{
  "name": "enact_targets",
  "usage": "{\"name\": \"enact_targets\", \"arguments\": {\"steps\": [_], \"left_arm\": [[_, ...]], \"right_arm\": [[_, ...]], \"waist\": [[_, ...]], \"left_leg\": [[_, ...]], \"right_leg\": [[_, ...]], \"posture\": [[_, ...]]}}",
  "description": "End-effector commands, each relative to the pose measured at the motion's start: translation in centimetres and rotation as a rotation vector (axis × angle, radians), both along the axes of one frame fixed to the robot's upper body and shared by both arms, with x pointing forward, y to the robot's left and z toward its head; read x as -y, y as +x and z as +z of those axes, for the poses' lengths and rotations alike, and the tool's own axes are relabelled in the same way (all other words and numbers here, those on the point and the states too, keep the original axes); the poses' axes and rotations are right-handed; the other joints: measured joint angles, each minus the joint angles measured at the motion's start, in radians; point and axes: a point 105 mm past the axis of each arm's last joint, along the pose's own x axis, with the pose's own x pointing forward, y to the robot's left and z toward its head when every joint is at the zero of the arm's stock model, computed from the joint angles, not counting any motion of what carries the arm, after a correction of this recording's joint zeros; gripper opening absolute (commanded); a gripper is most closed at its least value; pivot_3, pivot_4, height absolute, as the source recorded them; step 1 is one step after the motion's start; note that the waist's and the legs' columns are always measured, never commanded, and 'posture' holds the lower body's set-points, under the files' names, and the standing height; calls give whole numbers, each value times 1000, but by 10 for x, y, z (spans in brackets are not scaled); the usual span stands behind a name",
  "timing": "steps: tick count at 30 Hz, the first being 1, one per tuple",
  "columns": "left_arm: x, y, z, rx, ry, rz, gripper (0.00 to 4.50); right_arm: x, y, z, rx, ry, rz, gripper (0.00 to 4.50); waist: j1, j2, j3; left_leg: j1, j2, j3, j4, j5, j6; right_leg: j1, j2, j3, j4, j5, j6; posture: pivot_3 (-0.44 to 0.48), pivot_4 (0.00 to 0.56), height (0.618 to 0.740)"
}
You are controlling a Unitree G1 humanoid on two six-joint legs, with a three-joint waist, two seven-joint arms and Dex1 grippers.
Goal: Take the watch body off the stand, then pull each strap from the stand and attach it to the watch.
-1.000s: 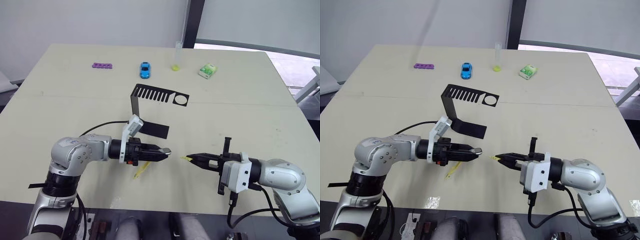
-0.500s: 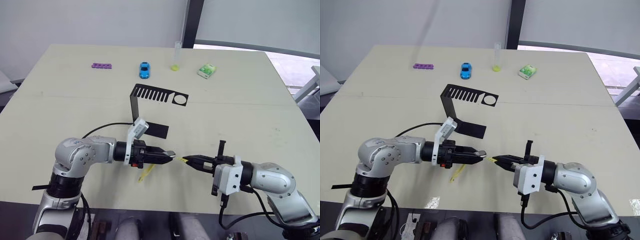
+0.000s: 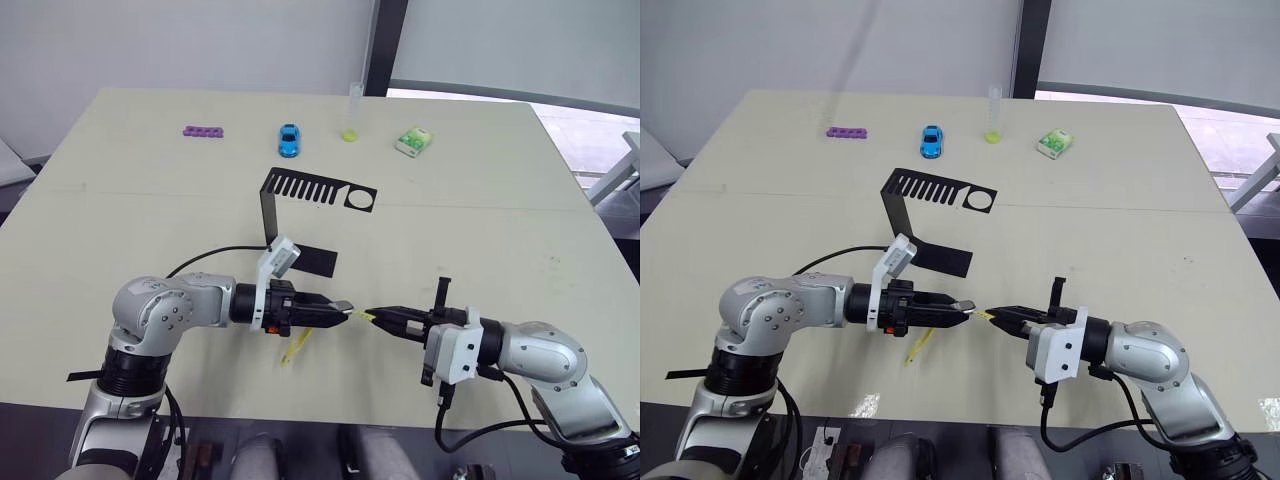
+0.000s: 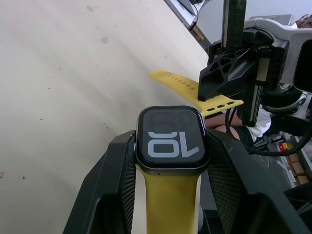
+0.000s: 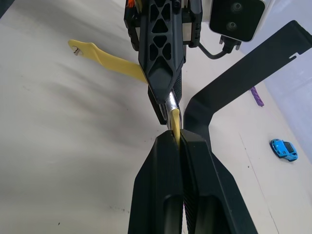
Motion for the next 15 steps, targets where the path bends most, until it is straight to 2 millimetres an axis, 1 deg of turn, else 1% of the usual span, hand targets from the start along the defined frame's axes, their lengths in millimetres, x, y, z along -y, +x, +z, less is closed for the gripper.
{"name": "enact_targets", "arguments": {"steps": [1, 15], "left_arm": [[2, -3, 11, 36, -41, -19, 1596], [4, -2, 11, 32, -59, -14, 1596]], "right_arm": [[-4, -1, 8, 44, 27, 15, 0], [-6, 0, 6, 44, 29, 20, 0]], "waist": [[0, 0, 0], [0, 0, 0]], "left_leg": [[0, 0, 0, 0, 0, 0], [0, 0, 0, 0, 0, 0]], "right_leg": [[0, 0, 0, 0, 0, 0], [0, 0, 0, 0, 0, 0]], "posture": [[0, 150, 740], [0, 150, 740]]}}
